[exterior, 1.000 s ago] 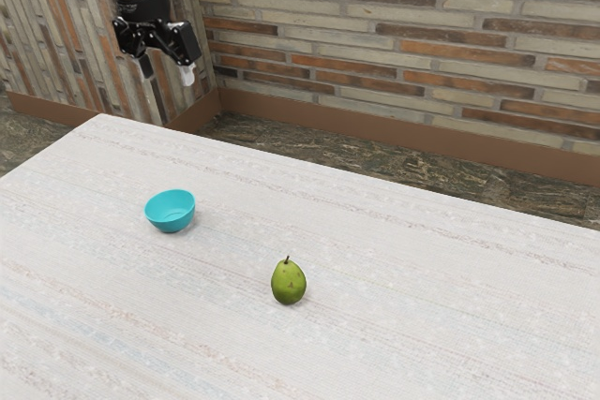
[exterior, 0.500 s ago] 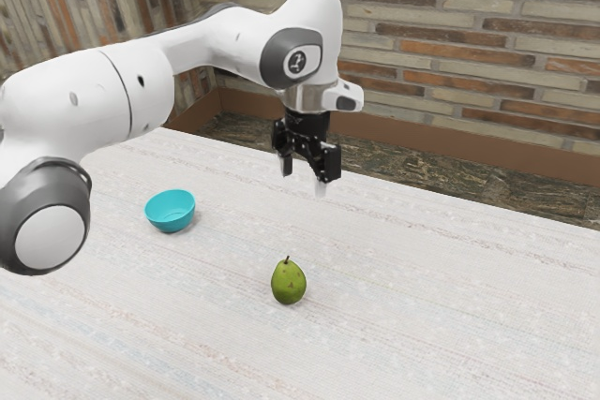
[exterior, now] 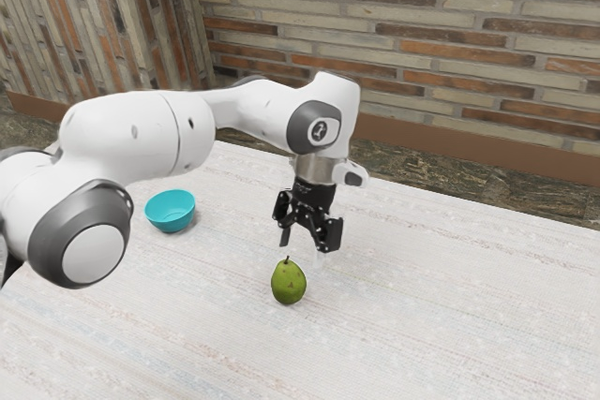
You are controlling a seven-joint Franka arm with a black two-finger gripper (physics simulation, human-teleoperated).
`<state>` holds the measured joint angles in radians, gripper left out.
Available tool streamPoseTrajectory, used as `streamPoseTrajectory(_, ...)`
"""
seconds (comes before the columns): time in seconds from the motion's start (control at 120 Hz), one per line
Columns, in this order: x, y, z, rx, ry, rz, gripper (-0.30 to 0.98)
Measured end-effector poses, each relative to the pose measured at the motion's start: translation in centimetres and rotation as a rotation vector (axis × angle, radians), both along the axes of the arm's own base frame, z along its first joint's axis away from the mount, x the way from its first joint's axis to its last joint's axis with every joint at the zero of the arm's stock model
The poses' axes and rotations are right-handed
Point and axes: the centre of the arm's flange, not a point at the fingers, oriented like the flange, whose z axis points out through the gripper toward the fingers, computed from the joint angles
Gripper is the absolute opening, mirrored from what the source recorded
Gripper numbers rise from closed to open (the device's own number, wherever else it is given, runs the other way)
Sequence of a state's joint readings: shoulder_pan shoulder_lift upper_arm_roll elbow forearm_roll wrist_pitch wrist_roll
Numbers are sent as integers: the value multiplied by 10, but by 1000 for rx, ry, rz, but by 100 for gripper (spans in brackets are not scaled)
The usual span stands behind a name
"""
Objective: Place the pear in the bowl.
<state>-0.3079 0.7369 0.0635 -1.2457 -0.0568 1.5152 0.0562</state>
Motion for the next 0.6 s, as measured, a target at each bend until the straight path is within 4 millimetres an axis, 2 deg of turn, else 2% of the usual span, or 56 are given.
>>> streamPoseTrajectory(0.417,-4,10,-60,34,28,16,69)
streamPoseTrajectory(0.6,-4,10,-68,41,29,17,69)
